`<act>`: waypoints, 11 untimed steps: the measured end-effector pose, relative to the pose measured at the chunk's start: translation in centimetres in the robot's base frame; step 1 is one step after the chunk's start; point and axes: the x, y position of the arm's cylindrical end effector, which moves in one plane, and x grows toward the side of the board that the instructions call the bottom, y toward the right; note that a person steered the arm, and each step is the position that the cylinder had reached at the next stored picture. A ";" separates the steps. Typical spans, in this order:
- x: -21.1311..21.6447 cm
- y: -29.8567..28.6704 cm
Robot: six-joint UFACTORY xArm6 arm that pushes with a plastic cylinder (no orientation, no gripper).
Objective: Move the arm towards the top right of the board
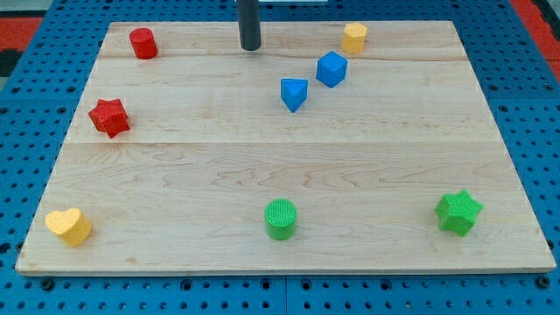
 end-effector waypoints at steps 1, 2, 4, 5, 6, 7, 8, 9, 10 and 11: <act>0.7 3.6; 2.0 8.1; 1.8 11.4; 1.4 11.4; 1.4 12.4; 1.4 14.1; 1.6 17.7; 1.6 22.4; 2.0 23.7; 2.0 23.0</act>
